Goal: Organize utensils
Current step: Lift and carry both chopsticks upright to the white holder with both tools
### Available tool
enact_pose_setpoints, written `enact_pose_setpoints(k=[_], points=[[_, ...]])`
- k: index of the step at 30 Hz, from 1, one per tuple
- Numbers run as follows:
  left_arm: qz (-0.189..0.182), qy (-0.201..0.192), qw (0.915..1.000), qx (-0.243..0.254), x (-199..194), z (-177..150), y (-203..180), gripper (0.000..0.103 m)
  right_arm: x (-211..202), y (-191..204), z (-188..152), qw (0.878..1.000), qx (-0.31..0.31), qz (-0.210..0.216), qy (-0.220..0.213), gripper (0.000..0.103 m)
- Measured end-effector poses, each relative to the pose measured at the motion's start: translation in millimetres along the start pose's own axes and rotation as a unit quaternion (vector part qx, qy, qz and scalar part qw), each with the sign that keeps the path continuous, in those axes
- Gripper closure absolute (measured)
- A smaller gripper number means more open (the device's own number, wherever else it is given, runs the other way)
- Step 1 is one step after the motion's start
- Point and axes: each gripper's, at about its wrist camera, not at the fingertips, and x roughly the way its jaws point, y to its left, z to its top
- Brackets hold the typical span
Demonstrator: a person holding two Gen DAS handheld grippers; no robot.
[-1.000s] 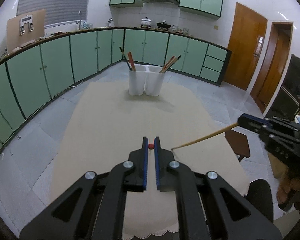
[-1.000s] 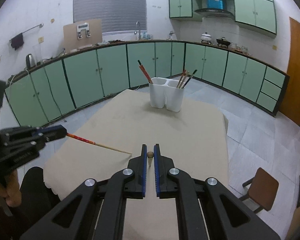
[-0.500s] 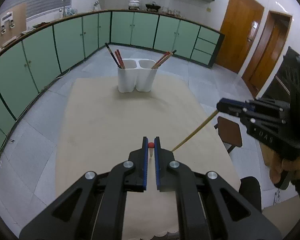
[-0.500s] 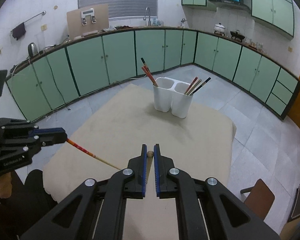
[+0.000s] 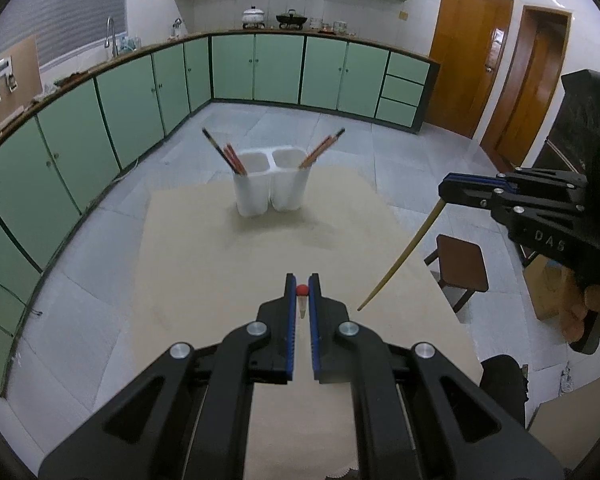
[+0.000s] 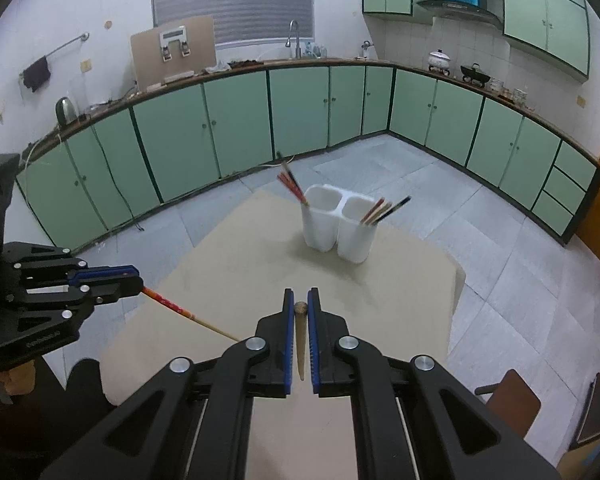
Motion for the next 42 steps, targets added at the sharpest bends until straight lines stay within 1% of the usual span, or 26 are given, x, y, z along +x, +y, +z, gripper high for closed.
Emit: enact_pose_setpoints(k=[6,9,18,24,29,34,38,42], points=[[-0.001,0.002,1.0000,0.001,-5.7,40.2,8.5,0.098,-12.9,-12.5,39.4,1.000,0.008,-0.008,-0.007,0.096],[-0.001,0.005,1.0000,-0.007,-4.7,63.2,17.7,0.098,-17.1,-20.2,59.7,1.000,0.013,-0.013,-0.011,0.096],[0.023,-0.024,0.9994,-0.015,-5.6,130.2,31.0,0.098,-20.5,-39.1,121.3,0.998,0.030,-0.028,-0.041,0.096],[0.037,-0.041,0.9983,-0.018,3.1,176.3,36.7,0.098,-8.7,-49.1,164.9,0.997,0.040,-0.034,-0.064,0.096],[0.042,-0.046,0.9976,-0.030,24.5,207.9,43.2,0.098,9.2,-56.4,190.8,0.995,0.050,-0.039,-0.072,0.096],[0.042,-0.047,0.9972,-0.040,52.9,226.1,50.3,0.098,34.0,-67.3,209.4,0.994,0.057,-0.048,-0.075,0.096],[0.041,-0.048,0.9967,-0.052,79.7,236.7,62.2,0.098,55.9,-80.2,218.2,0.993,0.070,-0.049,-0.076,0.096],[0.046,-0.041,0.9962,-0.062,108.9,240.5,74.2,0.098,86.8,-98.2,217.3,0.992,0.088,-0.052,-0.067,0.096]])
